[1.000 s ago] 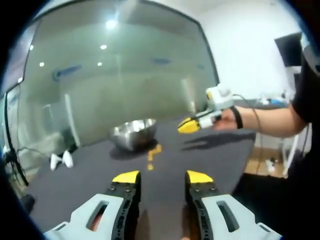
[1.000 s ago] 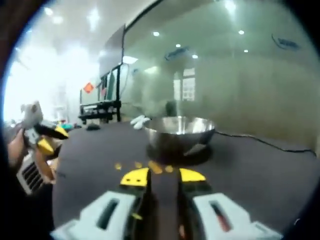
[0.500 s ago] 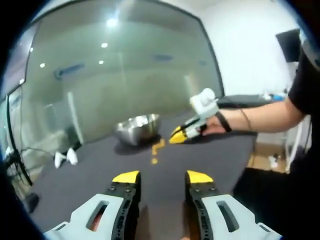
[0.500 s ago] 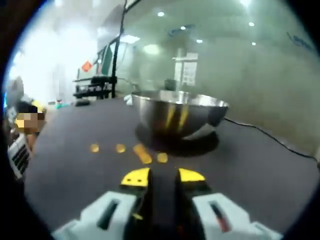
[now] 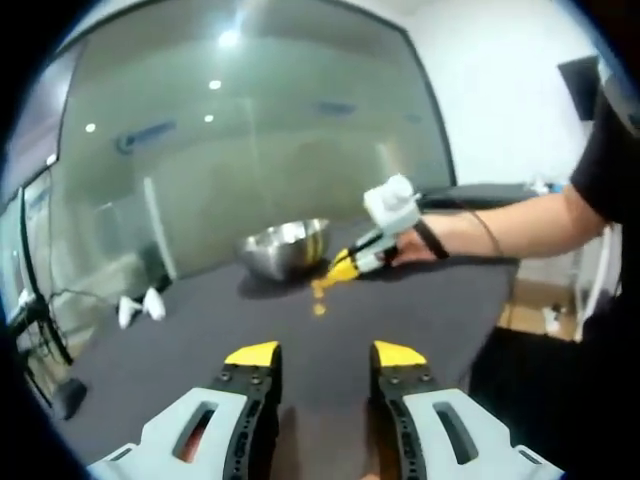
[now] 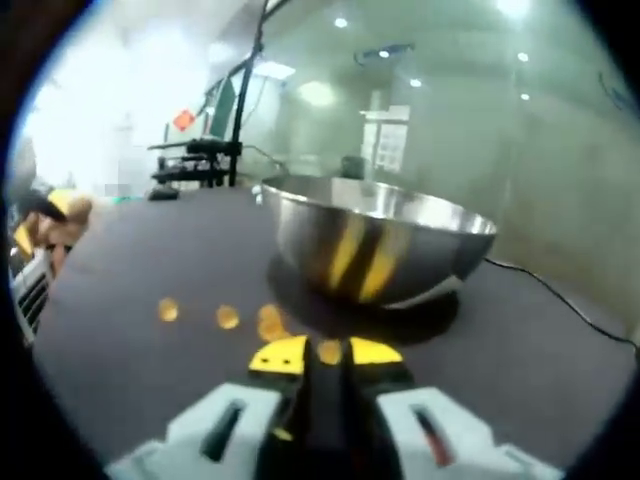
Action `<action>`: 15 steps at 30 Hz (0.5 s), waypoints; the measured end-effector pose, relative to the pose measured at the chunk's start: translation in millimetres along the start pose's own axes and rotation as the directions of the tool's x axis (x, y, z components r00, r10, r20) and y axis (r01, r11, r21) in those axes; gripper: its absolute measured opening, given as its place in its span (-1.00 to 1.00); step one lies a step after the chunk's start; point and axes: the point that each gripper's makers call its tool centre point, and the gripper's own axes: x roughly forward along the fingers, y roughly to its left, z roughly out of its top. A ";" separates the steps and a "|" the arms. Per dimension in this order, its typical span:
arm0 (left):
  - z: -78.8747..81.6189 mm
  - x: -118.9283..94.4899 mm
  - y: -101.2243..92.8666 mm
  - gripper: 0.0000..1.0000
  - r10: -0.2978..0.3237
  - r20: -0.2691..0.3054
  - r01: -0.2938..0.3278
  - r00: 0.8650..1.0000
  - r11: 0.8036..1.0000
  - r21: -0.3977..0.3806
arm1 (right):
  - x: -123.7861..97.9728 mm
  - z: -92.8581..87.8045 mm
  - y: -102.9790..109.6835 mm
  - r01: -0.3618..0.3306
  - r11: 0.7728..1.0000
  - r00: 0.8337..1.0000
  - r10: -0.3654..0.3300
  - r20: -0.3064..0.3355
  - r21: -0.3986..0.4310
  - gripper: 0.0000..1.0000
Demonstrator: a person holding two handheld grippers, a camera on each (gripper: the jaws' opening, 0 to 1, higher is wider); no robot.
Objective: Pick up the QQ candy scattered on the table and place it into the stainless steel bowl on the table
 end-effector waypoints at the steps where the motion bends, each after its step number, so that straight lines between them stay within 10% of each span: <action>1: -0.5 -0.2 1.2 -0.26 0.004 -0.001 -0.004 1.000 1.000 -0.003 | -0.8 -0.3 1.6 -0.001 1.000 1.000 0.001 0.002 0.002 -0.72; 15: -3.0 3.2 -3.8 -0.26 -0.011 -0.012 0.011 1.000 1.000 0.011 | -1.8 0.5 8.9 -0.022 1.000 1.000 0.022 0.013 0.007 -0.82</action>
